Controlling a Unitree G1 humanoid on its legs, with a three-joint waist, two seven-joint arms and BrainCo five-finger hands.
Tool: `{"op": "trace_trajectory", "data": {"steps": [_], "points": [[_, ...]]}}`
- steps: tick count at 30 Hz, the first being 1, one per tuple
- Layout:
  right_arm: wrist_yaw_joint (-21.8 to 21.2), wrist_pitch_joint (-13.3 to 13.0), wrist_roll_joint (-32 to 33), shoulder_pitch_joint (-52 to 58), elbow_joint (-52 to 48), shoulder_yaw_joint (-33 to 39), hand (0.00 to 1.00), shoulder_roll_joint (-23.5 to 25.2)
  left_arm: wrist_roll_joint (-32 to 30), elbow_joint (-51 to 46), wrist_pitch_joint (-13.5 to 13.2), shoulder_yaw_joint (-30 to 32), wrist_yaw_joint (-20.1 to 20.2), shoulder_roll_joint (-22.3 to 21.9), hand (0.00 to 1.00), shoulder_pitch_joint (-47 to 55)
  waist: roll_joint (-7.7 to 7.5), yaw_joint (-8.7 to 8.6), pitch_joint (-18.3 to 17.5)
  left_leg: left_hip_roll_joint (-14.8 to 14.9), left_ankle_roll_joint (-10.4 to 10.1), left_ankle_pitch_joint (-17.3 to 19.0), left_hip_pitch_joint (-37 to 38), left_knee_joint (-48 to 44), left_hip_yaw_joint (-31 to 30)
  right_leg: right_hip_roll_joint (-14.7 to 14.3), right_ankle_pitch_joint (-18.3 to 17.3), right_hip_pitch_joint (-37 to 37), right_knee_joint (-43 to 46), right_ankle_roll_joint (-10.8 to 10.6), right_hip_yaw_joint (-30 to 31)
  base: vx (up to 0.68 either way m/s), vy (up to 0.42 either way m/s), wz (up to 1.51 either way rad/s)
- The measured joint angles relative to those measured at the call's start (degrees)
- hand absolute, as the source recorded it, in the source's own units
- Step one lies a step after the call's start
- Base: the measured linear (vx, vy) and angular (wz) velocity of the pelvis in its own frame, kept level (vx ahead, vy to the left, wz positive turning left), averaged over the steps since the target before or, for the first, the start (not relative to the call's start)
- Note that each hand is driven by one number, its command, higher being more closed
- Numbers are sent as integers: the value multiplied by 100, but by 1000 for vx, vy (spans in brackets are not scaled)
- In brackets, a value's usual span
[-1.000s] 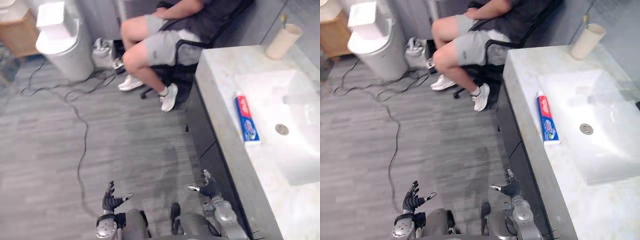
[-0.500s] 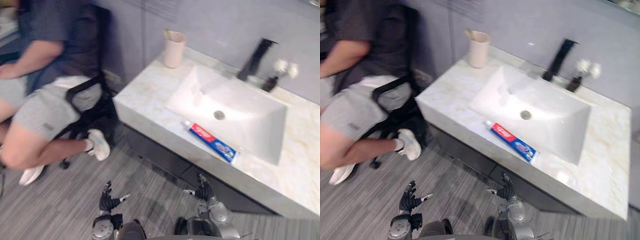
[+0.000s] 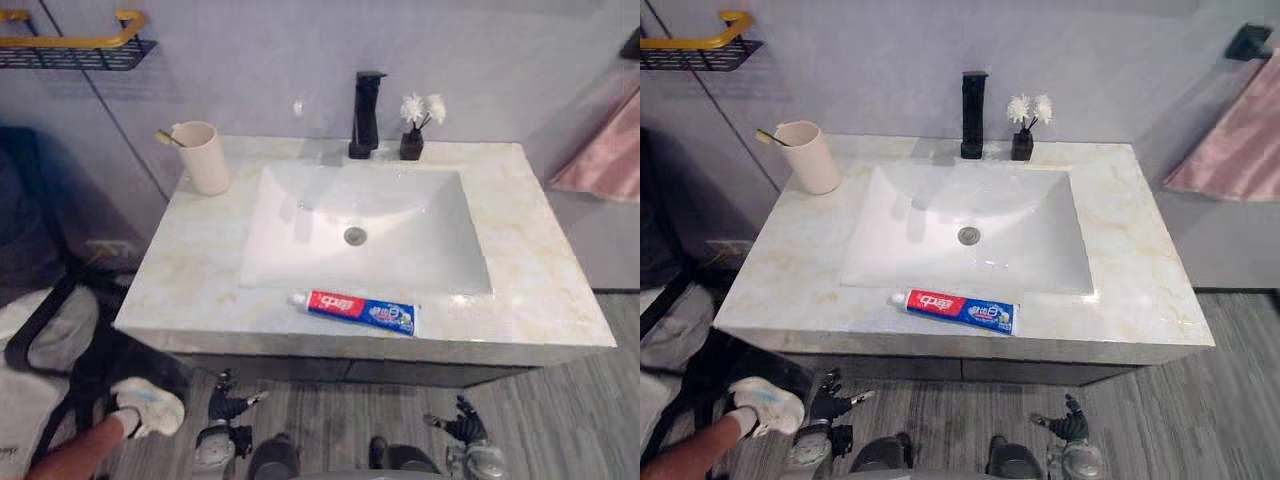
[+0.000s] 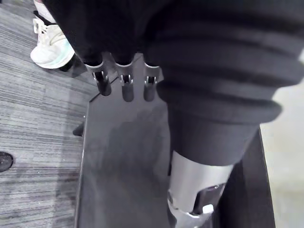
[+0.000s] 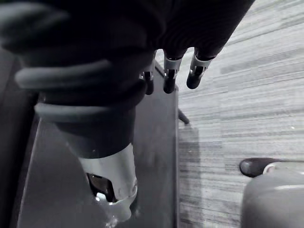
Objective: Organize washtable
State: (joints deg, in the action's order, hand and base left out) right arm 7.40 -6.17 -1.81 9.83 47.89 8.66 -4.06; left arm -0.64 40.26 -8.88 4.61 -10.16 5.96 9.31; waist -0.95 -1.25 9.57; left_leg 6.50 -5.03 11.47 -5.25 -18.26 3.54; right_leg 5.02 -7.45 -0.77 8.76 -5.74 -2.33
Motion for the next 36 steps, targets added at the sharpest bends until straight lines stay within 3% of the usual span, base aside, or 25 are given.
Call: {"op": "trace_trajectory", "data": {"steps": [1, 2, 3, 12, 19, 25, 27, 31, 36], "points": [[-3, 10, 12, 50, 21, 0, 0, 29, -1, 39, 2, 0, -1, 39, 0, -27, -97, 0, -60, -79, 37, 7, 5, 23, 38, 78, 18, 2, -45, -31, 66, 94, 258, -12], [-5, 10, 13, 70, 21, 0, 0, 35, -1, 62, 2, 1, -1, 60, 0, -38, -98, 2, -62, -125, 73, 20, 4, 24, 71, 123, 37, -3, -90, -65, 88, 45, 125, -6], [-16, 6, 10, -157, 237, -33, 0, -91, -7, 702, 82, -175, 4, 122, 0, -151, -61, 28, -192, -351, 234, -33, 407, 425, 118, 267, 15, -187, -268, -129, 135, 13, 86, -3], [-16, 5, 164, -157, 237, -17, 0, -91, 8, 678, 83, -176, 13, 110, 0, -142, -53, 39, -196, -358, 239, -31, 425, 392, 75, 268, 19, -247, -275, -134, 93, 1, -1, 2], [-16, -25, 587, -198, 209, 145, 0, -151, 231, 582, 89, -128, 56, 96, 0, -110, -30, 59, -186, -413, 240, -91, 740, 449, -196, 288, 127, -803, -570, -156, -197, -13, -8, 17], [-28, -89, 569, -235, -375, 223, 0, -466, 221, 527, 111, 1057, 137, 321, 0, 233, -18, 124, -181, -462, 200, -467, 826, 990, -212, 314, 442, -794, -920, -140, -258, -88, -6, 2], [-39, -90, 561, -129, -470, 225, 0, -561, 212, 162, 131, 1407, 133, 470, 0, 366, -17, 204, -180, -466, 171, -516, 841, 1069, -269, 312, 451, -795, -952, -132, -328, -68, -24, 12], [-142, -85, 493, 0, -700, 302, 0, -604, 45, -2222, 207, 2202, 75, 546, 0, 771, 22, 245, -161, -546, 107, -605, 786, 1233, -699, 315, 475, -806, -1058, 9, -661, -40, -35, 21], [-144, -91, 394, 327, -966, 483, 0, -603, -239, -4971, 184, 2349, -88, 548, 0, 696, 114, 332, -223, -561, 125, -634, 752, 1207, -949, 297, 485, -922, -1156, 17, -947, 17, -35, 18]]}}
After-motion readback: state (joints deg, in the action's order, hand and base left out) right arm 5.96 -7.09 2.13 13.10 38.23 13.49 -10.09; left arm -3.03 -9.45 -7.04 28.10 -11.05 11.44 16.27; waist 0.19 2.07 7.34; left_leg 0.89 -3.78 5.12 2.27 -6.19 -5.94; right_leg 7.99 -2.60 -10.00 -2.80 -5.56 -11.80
